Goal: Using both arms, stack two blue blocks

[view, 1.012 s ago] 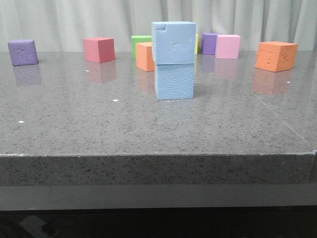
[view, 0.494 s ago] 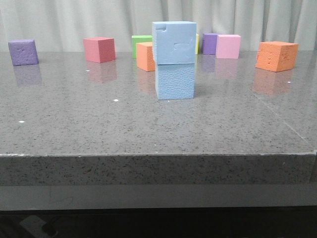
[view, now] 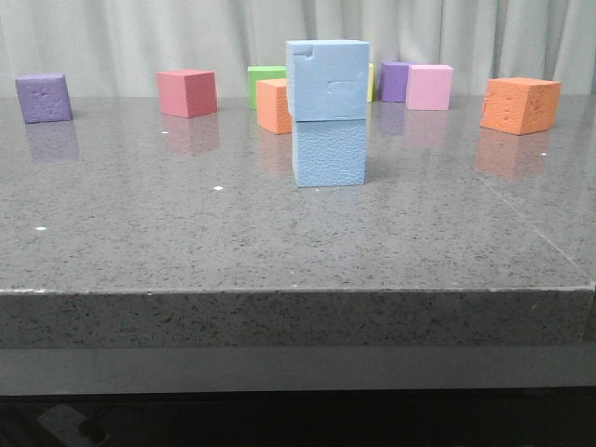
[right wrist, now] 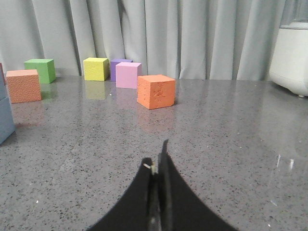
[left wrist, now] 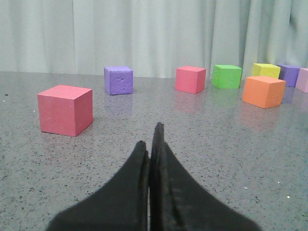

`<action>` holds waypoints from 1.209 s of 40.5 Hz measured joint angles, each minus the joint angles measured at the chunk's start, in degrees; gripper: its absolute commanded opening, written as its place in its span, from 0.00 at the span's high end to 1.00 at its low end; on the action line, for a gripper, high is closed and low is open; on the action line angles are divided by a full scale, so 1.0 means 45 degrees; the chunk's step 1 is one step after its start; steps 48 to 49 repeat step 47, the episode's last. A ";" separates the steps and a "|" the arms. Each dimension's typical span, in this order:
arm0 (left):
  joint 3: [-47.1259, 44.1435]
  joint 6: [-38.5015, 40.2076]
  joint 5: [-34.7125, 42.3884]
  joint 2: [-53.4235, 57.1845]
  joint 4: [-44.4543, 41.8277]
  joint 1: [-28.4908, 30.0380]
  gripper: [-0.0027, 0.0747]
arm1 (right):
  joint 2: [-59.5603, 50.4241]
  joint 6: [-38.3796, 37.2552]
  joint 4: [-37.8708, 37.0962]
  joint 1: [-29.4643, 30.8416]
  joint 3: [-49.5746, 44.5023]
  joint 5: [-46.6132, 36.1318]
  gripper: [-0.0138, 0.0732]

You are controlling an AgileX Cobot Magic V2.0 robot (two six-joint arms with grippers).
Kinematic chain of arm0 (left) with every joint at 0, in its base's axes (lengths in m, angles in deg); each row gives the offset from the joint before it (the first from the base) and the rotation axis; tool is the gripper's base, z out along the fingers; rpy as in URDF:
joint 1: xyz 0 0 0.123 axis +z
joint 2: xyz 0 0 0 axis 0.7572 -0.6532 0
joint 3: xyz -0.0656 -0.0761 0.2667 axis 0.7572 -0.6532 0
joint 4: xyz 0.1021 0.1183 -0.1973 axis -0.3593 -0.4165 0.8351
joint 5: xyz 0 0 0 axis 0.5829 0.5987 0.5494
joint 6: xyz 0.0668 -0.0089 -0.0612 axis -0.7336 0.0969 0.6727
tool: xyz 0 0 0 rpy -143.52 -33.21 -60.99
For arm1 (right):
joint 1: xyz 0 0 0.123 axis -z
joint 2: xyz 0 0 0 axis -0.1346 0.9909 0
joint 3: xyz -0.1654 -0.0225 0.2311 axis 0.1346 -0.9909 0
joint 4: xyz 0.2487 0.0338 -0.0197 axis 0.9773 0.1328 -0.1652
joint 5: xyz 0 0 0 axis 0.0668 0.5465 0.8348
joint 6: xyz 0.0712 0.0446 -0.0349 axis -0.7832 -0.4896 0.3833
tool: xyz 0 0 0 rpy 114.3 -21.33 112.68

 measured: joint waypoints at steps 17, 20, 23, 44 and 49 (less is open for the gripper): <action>0.0000 0.0000 0.0000 0.0000 0.0000 0.0000 0.99 | 0.0000 0.0000 0.0000 0.0000 0.0000 0.0000 0.98; 0.0000 0.0000 0.0000 0.0000 0.0000 0.0000 0.99 | 0.0000 0.0000 0.0000 0.0000 0.0000 0.0000 0.98; 0.0000 0.0000 0.0000 0.0000 0.0000 0.0000 0.99 | 0.0000 0.0000 0.0000 0.0000 0.0000 0.0000 0.98; 0.0000 0.0000 0.0000 0.0000 0.0000 0.0000 0.99 | 0.0000 0.0000 0.0000 -0.0738 0.0000 -0.0067 0.98; 0.0000 0.0000 0.0000 0.0000 0.0000 0.0000 0.99 | 0.0000 0.0000 0.0000 -0.0745 0.0000 -0.0067 0.98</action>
